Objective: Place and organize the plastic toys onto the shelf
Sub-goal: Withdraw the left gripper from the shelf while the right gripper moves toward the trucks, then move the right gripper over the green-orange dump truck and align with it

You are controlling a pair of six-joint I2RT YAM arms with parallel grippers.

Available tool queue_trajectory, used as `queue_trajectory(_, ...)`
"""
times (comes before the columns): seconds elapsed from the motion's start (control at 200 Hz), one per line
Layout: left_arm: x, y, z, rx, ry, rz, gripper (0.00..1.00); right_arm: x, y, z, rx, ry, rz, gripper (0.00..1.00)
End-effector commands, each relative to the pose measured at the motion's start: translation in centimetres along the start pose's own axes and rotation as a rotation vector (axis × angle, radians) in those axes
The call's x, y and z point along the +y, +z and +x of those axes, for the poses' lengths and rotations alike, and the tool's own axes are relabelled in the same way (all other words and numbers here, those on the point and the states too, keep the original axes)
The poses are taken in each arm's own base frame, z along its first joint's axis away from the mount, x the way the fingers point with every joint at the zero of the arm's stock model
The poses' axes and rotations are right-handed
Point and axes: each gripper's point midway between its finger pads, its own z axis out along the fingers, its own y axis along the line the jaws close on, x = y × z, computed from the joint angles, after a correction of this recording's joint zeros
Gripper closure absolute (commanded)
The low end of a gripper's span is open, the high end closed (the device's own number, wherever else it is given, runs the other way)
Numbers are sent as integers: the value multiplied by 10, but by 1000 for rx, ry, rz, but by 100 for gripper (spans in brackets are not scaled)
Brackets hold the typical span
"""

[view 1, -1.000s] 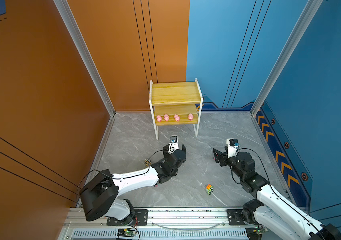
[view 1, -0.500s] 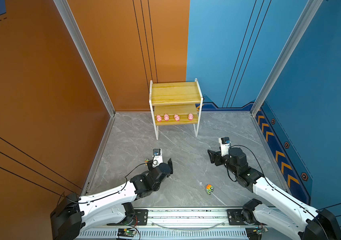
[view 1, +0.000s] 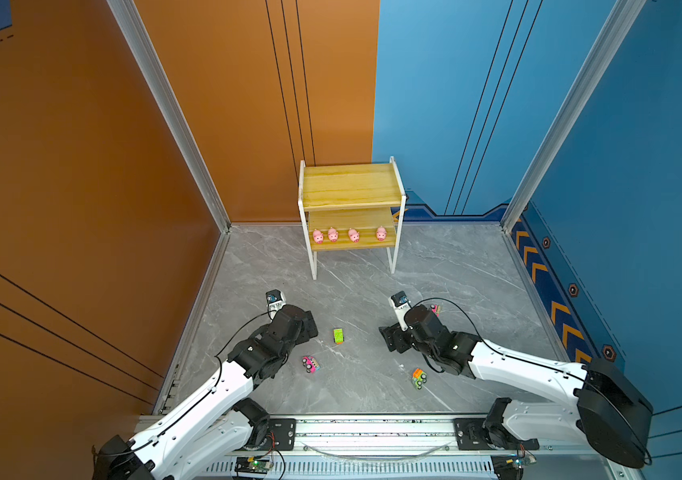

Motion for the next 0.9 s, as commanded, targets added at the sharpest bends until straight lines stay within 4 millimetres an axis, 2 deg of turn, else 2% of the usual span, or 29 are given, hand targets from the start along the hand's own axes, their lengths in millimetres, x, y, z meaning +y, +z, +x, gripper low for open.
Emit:
queue_trajectory(0.0,0,-5,8,69,-31,34,2,25,4,-13,-13,-2,9,16)
queue_trajectory(0.14,11,-3,7,73,-62,13,2,64,16,-8,4,-51,-13,17)
queue_trajectory(0.225,18,2,14,104,-84,3,2,72,24,-3,36,-82,16,16)
queue_trajectory(0.31,20,6,22,135,-79,-4,2,70,31,2,65,-88,52,17)
queue_trajectory(0.395,20,9,30,164,-68,-6,2,59,31,4,67,-69,103,17)
queue_trajectory(0.581,7,12,38,174,42,-10,2,24,15,16,90,5,196,17)
queue_trajectory(0.651,-3,12,39,175,76,3,2,18,10,21,107,31,193,17)
queue_trajectory(0.771,-10,16,45,195,131,-6,2,26,12,18,98,41,159,18)
queue_trajectory(0.891,-9,19,49,214,123,-14,2,44,25,11,80,49,125,19)
